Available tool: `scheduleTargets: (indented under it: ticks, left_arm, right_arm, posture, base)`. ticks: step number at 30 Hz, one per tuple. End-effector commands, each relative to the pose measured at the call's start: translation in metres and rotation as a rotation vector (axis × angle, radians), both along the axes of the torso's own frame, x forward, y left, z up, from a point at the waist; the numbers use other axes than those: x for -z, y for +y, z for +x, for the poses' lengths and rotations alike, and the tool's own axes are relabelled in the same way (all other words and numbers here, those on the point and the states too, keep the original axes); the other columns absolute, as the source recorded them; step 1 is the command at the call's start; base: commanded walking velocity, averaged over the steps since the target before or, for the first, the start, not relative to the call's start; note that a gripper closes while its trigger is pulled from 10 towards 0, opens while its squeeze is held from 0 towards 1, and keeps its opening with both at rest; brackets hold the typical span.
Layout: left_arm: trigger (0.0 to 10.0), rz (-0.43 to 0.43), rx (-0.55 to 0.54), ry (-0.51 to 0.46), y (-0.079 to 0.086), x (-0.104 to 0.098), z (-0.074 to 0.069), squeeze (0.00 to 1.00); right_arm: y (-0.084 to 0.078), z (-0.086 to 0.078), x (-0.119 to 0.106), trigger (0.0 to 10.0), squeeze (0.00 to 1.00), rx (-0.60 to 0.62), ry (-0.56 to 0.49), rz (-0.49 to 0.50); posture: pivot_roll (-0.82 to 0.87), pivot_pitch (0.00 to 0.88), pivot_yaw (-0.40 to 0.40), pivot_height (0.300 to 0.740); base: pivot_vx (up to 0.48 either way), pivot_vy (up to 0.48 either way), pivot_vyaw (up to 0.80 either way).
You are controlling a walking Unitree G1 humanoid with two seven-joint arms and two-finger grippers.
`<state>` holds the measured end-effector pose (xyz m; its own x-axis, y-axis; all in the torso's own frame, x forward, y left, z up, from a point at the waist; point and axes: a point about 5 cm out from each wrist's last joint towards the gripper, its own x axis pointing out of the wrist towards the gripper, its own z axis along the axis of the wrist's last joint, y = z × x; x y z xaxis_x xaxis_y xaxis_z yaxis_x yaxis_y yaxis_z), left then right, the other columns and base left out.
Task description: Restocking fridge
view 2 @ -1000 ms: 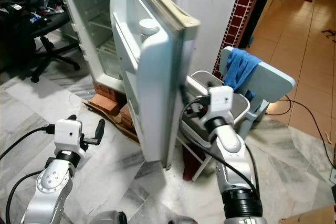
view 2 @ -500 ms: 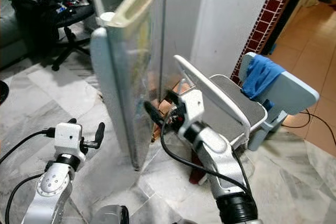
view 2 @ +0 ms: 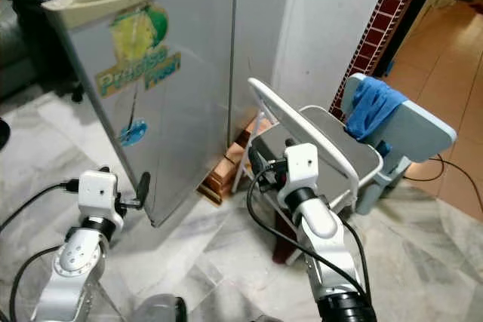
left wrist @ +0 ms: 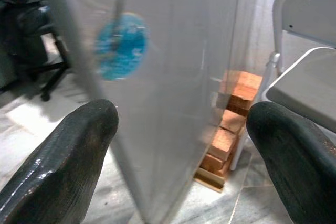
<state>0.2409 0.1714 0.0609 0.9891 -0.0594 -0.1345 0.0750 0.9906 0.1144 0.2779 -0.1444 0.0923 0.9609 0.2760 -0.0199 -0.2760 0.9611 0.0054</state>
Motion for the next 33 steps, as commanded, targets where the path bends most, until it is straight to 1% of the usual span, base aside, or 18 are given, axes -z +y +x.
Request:
scheduleTargets:
  ticks: [1, 5, 7, 12, 23, 33]
  left_arm:
    - [10.0, 0.013, -0.014, 0.002, 0.005, -0.001, 0.004, 0.0]
    - [10.0, 0.021, -0.01, -0.003, 0.006, -0.001, 0.006, 0.0]
    - [10.0, 0.03, -0.005, -0.023, 0.006, -0.005, 0.01, 0.0]
    - [10.0, 0.052, 0.007, -0.045, 0.006, -0.008, 0.012, 0.0]
    - [10.0, 0.033, 0.008, -0.046, 0.003, -0.007, 0.014, 0.0]
    - [10.0, 0.022, 0.01, -0.047, 0.002, -0.007, 0.015, 0.0]
  right_arm:
    - [-0.003, 0.004, 0.0, 10.0, 0.0, 0.027, -0.003, 0.006]
    - [-0.003, 0.005, 0.003, 10.0, 0.0, 0.048, 0.0, 0.004]
    - [-0.004, 0.005, 0.004, 10.0, 0.0, 0.056, -0.004, 0.007]
    - [-0.004, 0.004, 0.005, 10.0, 0.0, 0.065, -0.008, 0.013]
    - [-0.005, 0.006, 0.006, 10.0, 0.0, 0.076, -0.015, 0.012]
    - [-0.004, 0.006, 0.009, 10.0, 0.0, 0.076, -0.012, 0.006]
  posture:
    - [0.07, 0.041, -0.028, 0.74]
    - [0.08, 0.038, -0.028, 0.74]
    - [0.08, 0.037, -0.026, 0.74]
    - [0.08, 0.035, -0.023, 0.74]
    - [0.08, 0.037, -0.022, 0.74]
    - [0.07, 0.038, -0.021, 0.74]
  base:
    - [0.0, 0.48, -0.8]
    - [0.0, 0.48, -0.8]
    - [0.0, 0.48, -0.48]
    - [0.0, 0.48, 0.0]
    - [0.0, 0.48, 0.0]
    - [0.0, 0.48, -0.77]
